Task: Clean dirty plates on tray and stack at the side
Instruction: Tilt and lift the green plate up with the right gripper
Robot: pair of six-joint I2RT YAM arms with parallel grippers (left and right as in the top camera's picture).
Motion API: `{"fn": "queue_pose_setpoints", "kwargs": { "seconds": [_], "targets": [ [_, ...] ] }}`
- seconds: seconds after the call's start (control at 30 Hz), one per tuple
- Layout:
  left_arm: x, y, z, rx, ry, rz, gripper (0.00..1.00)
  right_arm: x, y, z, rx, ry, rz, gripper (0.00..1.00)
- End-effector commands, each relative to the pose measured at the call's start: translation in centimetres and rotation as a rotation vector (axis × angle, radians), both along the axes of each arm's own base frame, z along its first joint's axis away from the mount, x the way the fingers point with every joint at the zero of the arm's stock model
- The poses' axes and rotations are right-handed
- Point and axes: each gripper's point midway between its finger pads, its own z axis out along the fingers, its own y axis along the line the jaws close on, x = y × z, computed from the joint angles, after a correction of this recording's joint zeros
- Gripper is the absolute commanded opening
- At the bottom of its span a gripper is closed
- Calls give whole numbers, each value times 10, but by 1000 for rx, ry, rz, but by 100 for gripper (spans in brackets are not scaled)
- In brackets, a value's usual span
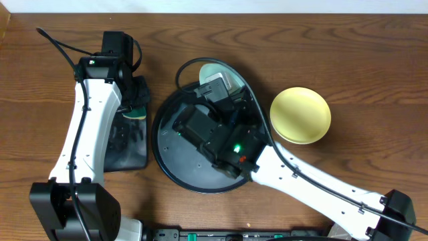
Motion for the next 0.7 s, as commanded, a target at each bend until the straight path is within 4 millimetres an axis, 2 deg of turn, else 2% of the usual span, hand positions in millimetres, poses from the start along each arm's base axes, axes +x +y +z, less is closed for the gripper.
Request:
{"fn": "queue_pose_setpoints", "kwargs": {
  "seconds": [0.0, 0.23, 0.67],
  "targets": [
    [4, 4, 6, 13, -19, 16, 7, -8, -12, 39, -69, -140, -59, 1],
    [3, 4, 5, 13, -15, 16, 7, -13, -15, 55, -98, -203, -87, 1],
    [3, 4, 5, 13, -15, 16, 8, -19, -27, 73, -43, -230, -96, 1]
  ]
}}
